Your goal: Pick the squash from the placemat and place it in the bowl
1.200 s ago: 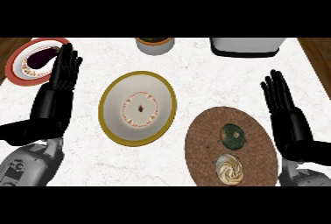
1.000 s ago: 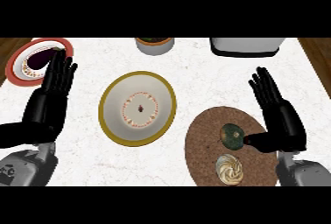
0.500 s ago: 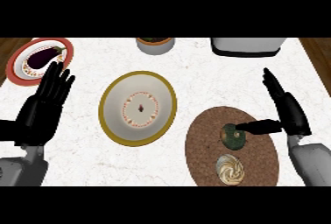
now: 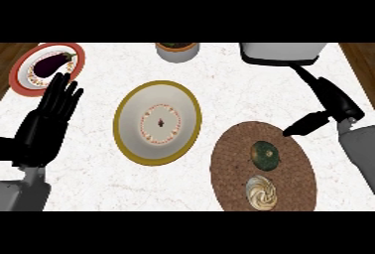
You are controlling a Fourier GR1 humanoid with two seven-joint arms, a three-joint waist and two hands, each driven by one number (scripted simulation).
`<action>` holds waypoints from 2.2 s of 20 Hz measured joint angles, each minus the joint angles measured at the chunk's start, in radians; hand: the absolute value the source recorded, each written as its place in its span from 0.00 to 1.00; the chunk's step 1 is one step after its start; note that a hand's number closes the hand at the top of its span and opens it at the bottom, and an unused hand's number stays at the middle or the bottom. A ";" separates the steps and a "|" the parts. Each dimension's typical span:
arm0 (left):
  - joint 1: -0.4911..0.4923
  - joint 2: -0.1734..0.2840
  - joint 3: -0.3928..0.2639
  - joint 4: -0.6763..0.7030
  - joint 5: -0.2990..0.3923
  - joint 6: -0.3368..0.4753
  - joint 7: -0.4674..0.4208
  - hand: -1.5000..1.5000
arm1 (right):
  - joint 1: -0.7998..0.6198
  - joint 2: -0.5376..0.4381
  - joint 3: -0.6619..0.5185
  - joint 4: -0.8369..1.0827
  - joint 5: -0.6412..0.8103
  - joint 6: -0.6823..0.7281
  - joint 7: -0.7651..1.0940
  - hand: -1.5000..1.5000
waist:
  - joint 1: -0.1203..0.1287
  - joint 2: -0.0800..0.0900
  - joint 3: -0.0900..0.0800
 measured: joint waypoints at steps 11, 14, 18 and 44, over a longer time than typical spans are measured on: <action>0.017 -0.008 0.011 0.007 -0.001 -0.022 -0.008 0.50 | -0.253 -0.012 0.178 0.038 -0.049 0.621 0.379 0.00 | -0.003 -0.004 0.000; 0.013 -0.008 0.032 -0.005 -0.002 -0.021 0.011 0.50 | -0.261 0.029 0.155 -0.001 -0.073 0.669 0.491 0.00 | -0.016 -0.005 0.001; 0.030 -0.026 0.044 -0.007 -0.021 -0.030 0.006 0.50 | -0.245 0.079 0.106 -0.041 -0.094 0.689 0.583 0.00 | -0.024 -0.005 0.002; 0.050 -0.111 0.129 -0.027 -0.112 -0.107 0.042 0.50 | 0.119 0.175 0.070 -0.220 0.319 0.541 0.328 0.00 | -0.025 -0.003 0.003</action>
